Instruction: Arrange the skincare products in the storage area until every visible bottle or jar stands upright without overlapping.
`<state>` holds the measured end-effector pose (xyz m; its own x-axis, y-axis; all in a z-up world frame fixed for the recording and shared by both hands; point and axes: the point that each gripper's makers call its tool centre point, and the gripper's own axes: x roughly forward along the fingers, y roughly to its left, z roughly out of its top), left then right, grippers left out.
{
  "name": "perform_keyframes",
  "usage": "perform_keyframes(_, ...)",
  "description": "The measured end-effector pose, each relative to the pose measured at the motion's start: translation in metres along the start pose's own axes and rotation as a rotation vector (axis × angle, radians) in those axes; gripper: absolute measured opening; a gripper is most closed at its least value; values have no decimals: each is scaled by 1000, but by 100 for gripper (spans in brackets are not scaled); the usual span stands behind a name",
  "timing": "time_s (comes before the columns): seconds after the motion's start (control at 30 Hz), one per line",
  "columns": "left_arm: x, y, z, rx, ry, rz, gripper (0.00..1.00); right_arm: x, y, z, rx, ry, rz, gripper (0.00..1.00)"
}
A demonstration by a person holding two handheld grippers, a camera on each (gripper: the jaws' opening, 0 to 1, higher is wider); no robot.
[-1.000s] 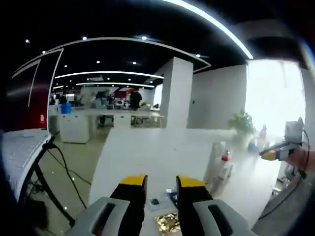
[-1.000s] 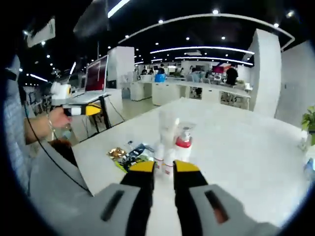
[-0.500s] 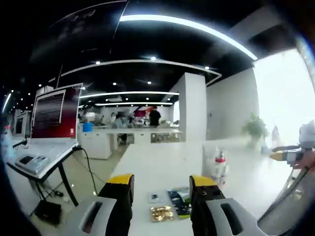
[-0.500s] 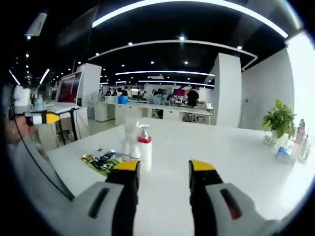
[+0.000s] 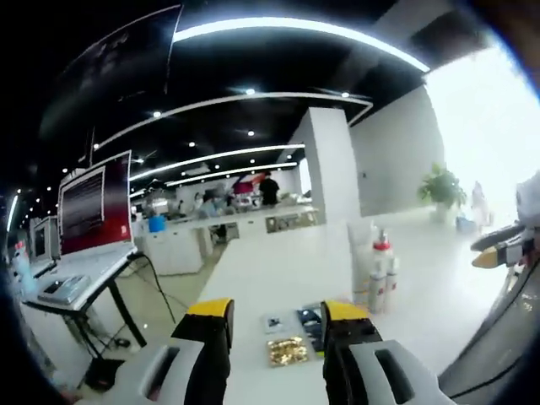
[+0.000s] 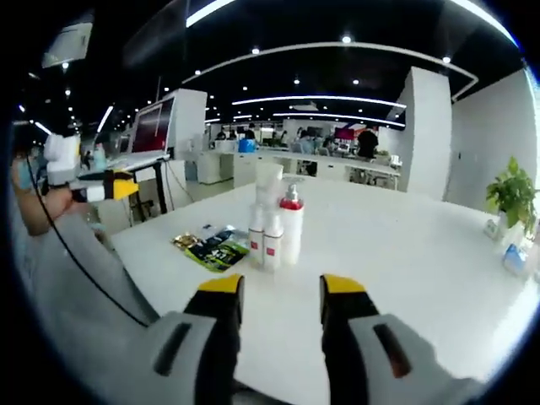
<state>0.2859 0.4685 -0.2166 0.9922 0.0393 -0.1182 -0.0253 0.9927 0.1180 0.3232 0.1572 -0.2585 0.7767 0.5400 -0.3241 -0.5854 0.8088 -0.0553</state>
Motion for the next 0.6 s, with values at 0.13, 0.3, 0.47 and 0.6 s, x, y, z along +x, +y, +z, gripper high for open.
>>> perform_keyframes(0.13, -4, 3, 2, -1, -17, 23, 41, 0, 3, -4, -23, 22, 4, 37)
perform_keyframes(0.3, -6, 6, 2, -7, -20, 35, 40, -1, 2, -4, -27, 23, -8, 37)
perform_keyframes(0.47, -8, 8, 3, -10, -31, 42, 40, -1, 3, -9, -29, 49, -7, 36)
perform_keyframes(0.6, -10, 8, 2, -8, -30, 43, 39, -1, 5, -14, -40, 78, -3, 36)
